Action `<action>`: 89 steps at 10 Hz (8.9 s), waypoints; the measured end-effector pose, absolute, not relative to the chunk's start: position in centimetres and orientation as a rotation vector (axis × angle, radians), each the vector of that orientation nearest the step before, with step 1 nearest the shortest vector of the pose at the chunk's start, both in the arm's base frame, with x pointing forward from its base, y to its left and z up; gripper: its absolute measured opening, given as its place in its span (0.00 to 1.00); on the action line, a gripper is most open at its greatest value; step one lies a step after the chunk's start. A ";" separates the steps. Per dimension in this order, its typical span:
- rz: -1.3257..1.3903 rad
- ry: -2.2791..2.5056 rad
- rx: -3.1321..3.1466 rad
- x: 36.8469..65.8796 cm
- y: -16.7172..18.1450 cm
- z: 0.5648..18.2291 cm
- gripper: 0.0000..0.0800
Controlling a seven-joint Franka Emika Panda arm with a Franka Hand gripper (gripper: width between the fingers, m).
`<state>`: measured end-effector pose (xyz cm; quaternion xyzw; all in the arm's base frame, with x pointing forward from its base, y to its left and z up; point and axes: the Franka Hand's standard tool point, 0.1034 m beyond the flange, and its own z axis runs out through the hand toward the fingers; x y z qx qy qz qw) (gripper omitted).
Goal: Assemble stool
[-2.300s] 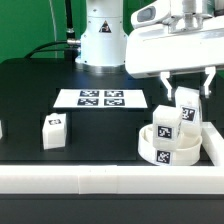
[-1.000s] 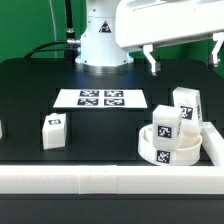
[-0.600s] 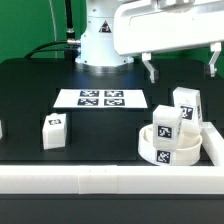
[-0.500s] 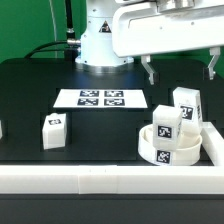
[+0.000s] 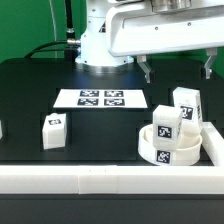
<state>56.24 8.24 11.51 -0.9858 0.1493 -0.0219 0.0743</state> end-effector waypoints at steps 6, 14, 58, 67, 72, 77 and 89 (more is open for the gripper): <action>-0.087 -0.182 -3.098 56.7 8.1 11.9 0.81; -0.098 -1.191 -2.924 56.7 9.8 11.4 0.81; -0.013 1.495 -2.609 57.4 10.0 8.2 0.43; 0.046 1.848 -2.354 57.4 10.3 8.7 0.78; 0.039 1.779 -2.400 57.5 10.4 9.2 0.81; -0.004 1.157 -2.795 57.5 10.6 9.6 0.81; -0.074 -0.408 -3.068 57.3 10.9 9.5 0.81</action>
Offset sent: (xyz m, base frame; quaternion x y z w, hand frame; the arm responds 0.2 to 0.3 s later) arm 0.0125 0.0097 0.0070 -0.0539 -0.0026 -0.2643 0.9629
